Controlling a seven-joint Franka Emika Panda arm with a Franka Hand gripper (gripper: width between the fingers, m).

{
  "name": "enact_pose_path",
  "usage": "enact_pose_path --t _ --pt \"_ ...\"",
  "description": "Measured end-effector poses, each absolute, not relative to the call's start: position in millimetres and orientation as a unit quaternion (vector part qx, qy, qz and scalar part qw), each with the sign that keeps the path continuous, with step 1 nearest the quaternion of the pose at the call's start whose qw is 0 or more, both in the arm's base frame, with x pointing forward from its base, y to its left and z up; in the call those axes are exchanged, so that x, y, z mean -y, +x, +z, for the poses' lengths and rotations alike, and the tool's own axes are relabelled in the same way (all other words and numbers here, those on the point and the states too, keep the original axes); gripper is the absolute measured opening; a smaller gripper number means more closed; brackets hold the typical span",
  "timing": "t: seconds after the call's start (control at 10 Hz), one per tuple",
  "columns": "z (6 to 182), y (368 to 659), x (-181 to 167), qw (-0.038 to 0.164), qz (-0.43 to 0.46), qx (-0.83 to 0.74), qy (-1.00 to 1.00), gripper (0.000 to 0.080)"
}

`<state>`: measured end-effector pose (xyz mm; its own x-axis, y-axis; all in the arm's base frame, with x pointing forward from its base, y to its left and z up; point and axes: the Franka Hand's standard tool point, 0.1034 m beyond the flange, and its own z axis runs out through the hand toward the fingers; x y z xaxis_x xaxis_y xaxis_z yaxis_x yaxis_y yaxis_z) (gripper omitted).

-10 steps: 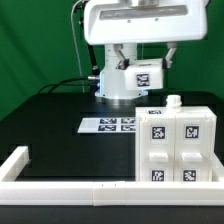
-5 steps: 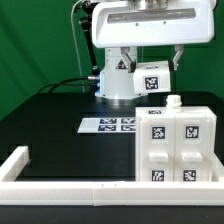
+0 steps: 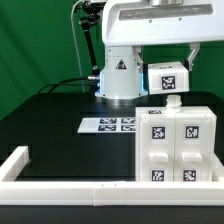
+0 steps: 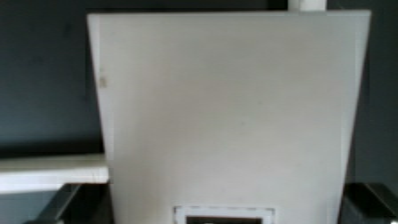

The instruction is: Assemble cabinet

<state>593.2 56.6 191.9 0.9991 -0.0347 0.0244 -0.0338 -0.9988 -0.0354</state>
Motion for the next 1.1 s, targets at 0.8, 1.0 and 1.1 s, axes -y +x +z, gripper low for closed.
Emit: enact_pose_path --t 0.8,1.0,1.1 --pt "176.9 611 -59 0.011 -0.023 0.014 -1.0 0.0561" --pt "175.3 610 -61 0.012 -0.023 0.016 -1.0 0.0561" --pt "172.7 608 -61 0.012 -0.021 0.016 -1.0 0.0561"
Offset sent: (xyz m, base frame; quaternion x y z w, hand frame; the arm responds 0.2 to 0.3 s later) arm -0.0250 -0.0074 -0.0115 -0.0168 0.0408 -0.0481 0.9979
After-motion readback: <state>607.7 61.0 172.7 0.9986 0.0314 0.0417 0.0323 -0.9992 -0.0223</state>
